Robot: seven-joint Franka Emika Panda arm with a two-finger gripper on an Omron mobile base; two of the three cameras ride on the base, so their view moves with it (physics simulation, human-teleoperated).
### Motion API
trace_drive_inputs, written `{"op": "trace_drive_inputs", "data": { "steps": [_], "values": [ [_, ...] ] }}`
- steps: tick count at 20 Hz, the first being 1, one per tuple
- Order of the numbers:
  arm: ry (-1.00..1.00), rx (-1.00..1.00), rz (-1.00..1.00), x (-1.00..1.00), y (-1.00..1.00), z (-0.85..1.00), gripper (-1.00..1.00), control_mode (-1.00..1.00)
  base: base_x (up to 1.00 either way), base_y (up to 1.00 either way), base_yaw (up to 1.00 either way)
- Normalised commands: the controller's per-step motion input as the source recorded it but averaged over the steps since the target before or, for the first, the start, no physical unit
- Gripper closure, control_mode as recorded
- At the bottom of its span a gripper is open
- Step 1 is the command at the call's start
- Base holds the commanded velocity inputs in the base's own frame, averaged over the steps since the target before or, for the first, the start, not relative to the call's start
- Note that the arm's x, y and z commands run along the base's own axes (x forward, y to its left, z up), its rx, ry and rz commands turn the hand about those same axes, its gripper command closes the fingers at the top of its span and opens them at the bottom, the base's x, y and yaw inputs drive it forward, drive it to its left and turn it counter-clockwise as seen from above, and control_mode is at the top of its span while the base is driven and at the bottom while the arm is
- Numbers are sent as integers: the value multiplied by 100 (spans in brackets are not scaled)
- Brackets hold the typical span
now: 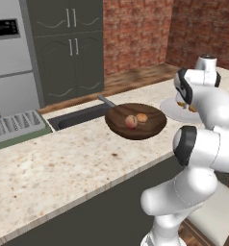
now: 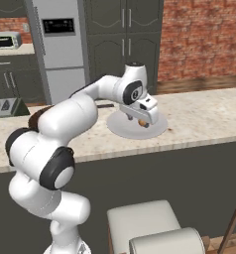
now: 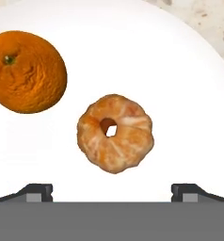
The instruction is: Take the fruits from the plate on the dining counter and place two fruits in each bowl.
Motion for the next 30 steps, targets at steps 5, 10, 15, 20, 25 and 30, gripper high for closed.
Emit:
{"op": "trace_drive_inputs", "data": {
  "steps": [5, 10, 15, 20, 25, 30],
  "values": [
    [0, 0, -1, 11, -15, 0, -100, -100, 0, 0, 0],
    [0, 0, 0, 10, -1, -12, -100, -100, 0, 0, 0],
    [0, 0, 0, 6, 0, -16, -100, -100, 0, 0, 0],
    [0, 0, 0, 2, 0, -11, -100, -100, 0, 0, 0],
    [0, 0, 0, 10, 0, -3, -100, -100, 0, 0, 0],
    [0, 0, 0, 23, -1, -2, -100, -100, 0, 0, 0]
  ]
}}
